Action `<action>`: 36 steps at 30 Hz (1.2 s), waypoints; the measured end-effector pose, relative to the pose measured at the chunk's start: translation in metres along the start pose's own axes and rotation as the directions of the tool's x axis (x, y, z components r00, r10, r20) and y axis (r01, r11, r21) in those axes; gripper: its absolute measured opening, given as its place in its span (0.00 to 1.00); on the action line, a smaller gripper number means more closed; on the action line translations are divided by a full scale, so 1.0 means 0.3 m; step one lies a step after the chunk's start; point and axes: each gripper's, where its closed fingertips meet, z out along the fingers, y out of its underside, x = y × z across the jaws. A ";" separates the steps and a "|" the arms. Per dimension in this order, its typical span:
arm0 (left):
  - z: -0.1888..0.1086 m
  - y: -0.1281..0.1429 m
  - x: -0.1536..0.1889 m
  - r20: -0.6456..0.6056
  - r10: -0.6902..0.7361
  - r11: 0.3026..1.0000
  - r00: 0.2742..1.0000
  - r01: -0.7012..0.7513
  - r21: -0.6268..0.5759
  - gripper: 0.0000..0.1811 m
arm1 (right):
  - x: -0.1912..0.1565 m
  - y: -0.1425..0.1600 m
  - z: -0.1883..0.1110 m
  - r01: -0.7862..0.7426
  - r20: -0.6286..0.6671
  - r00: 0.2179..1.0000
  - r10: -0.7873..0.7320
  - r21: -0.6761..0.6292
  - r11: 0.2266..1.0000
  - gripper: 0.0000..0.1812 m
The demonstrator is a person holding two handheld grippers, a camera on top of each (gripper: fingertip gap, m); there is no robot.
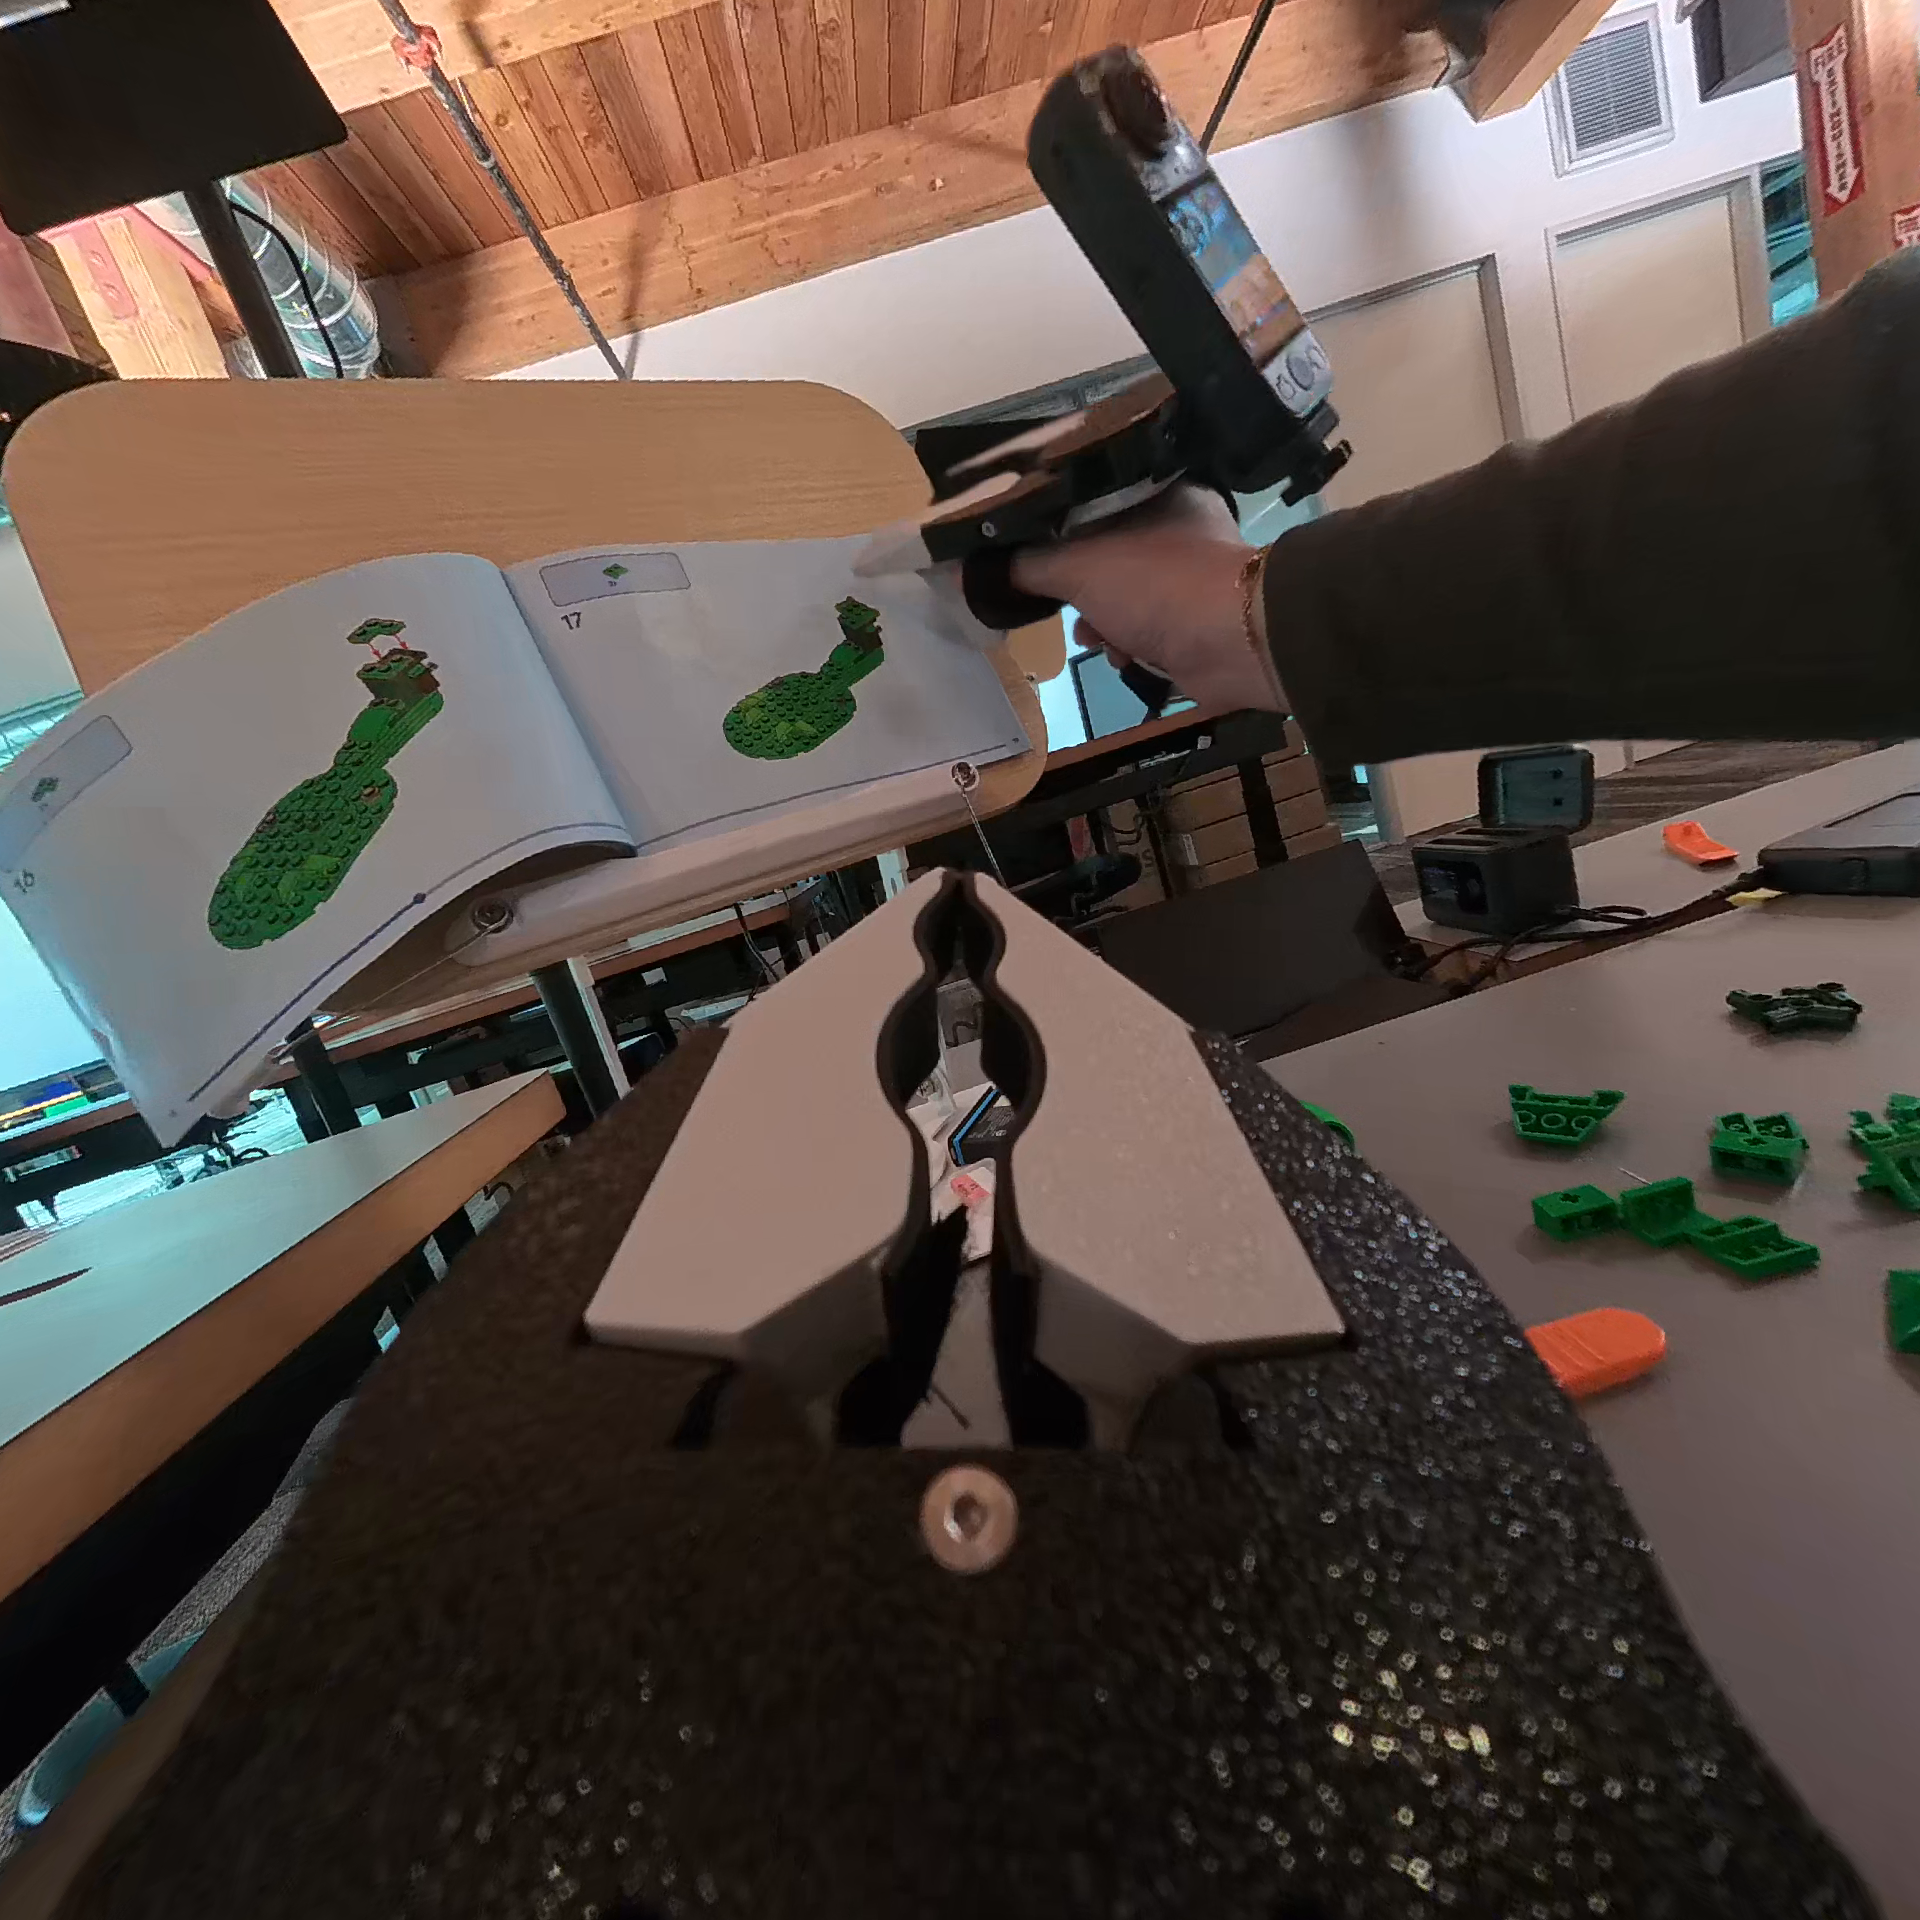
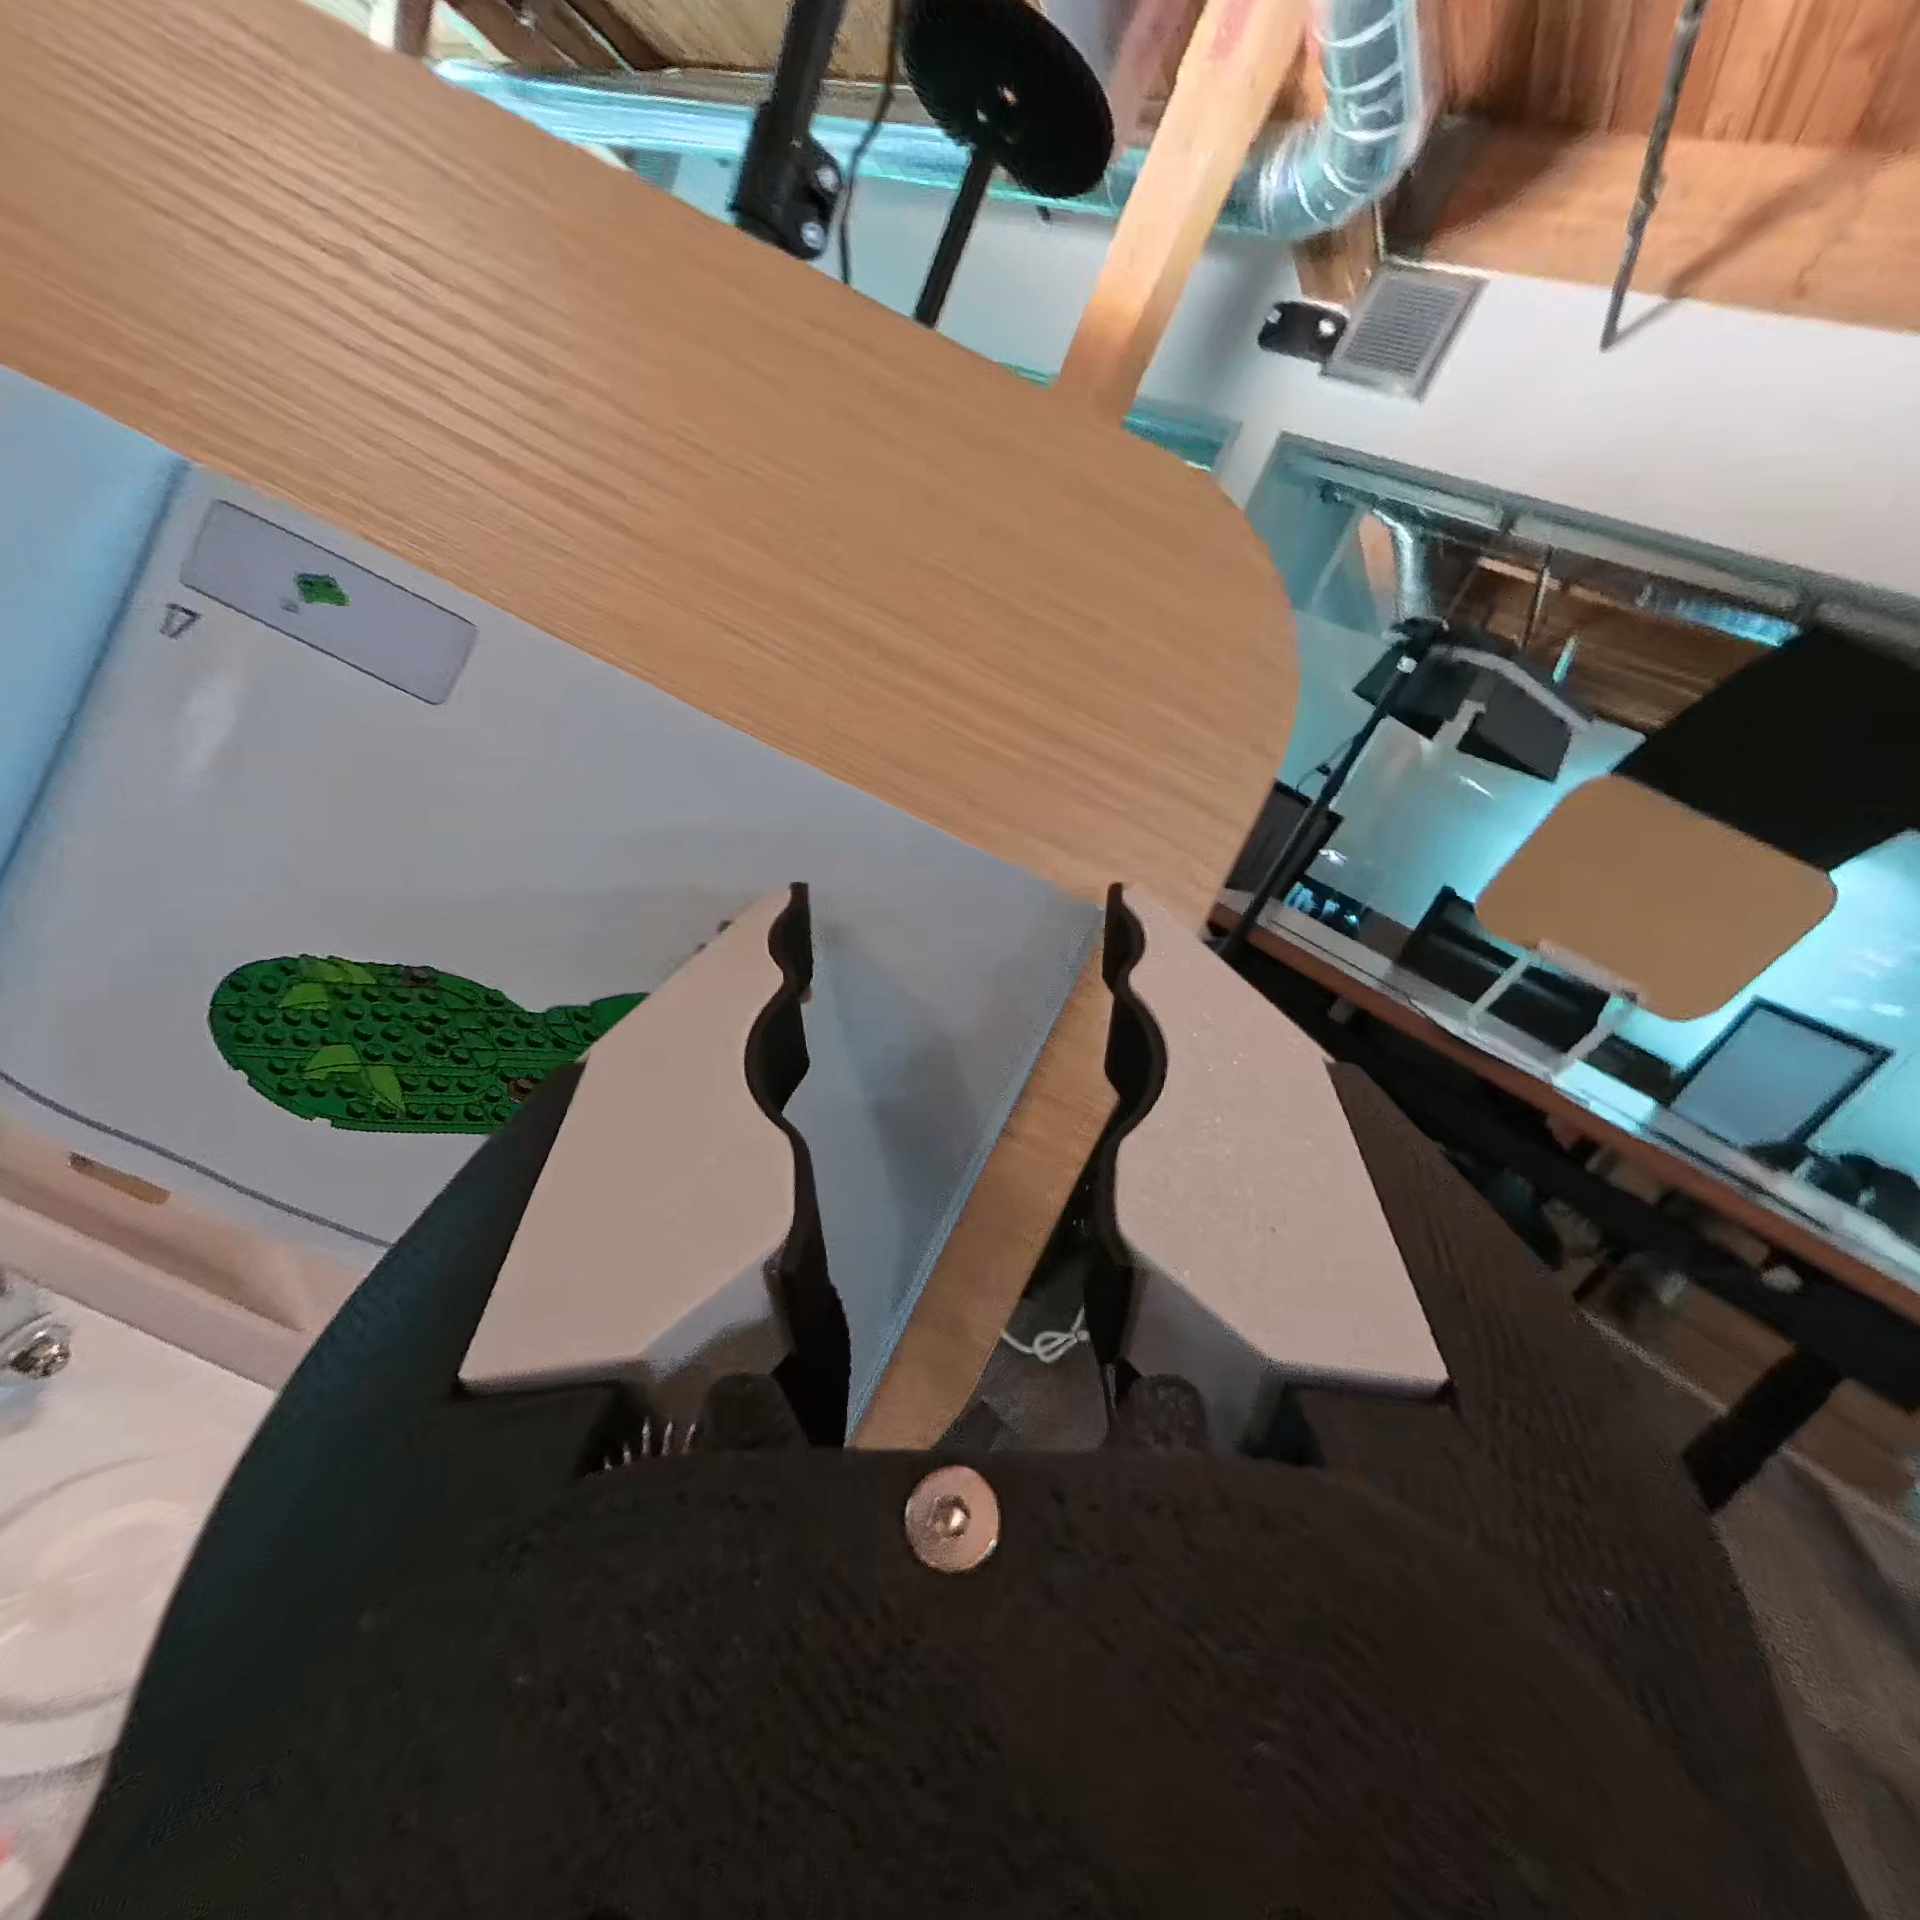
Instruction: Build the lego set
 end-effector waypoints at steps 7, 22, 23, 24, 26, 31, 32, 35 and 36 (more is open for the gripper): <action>0.001 0.002 0.003 -0.005 0.004 1.000 1.000 -0.004 -0.002 0.00 | -0.024 -0.012 0.024 0.278 0.038 0.960 -0.277 -0.040 0.960 0.33; 0.002 0.004 0.005 -0.010 0.004 1.000 1.000 -0.004 -0.005 0.00 | -0.097 0.026 0.013 0.792 0.306 0.599 -0.740 -0.092 0.604 0.14; 0.002 0.003 0.005 -0.009 0.004 1.000 1.000 -0.004 -0.005 0.00 | -0.102 0.033 0.008 0.797 0.302 0.593 -0.747 -0.089 0.597 0.13; 0.001 0.003 0.005 -0.009 0.004 1.000 1.000 -0.004 -0.005 0.00 | -0.106 0.036 0.005 0.801 0.290 0.589 -0.755 -0.083 0.593 0.13; 0.002 0.004 0.005 -0.010 0.002 1.000 1.000 -0.002 -0.006 0.00 | -0.104 0.032 0.001 0.786 0.252 0.610 -0.752 -0.070 0.614 0.18; 0.002 0.003 0.004 -0.008 0.001 1.000 1.000 -0.001 -0.005 0.00 | -0.033 -0.009 -0.041 0.354 0.126 0.930 -0.344 -0.069 0.933 0.25; 0.002 0.003 0.004 -0.009 -0.001 1.000 1.000 0.001 -0.005 0.00 | -0.009 -0.002 -0.060 0.230 0.083 0.971 -0.224 -0.070 0.971 0.25; 0.002 0.004 0.006 -0.011 0.002 1.000 1.000 -0.002 -0.006 0.00 | 0.027 0.094 -0.129 -0.030 -0.054 0.998 0.024 -0.119 0.992 0.26; 0.002 0.004 0.007 -0.010 0.003 1.000 1.000 -0.003 -0.006 0.00 | 0.021 0.133 -0.154 -0.081 -0.092 0.993 0.069 -0.134 0.988 0.27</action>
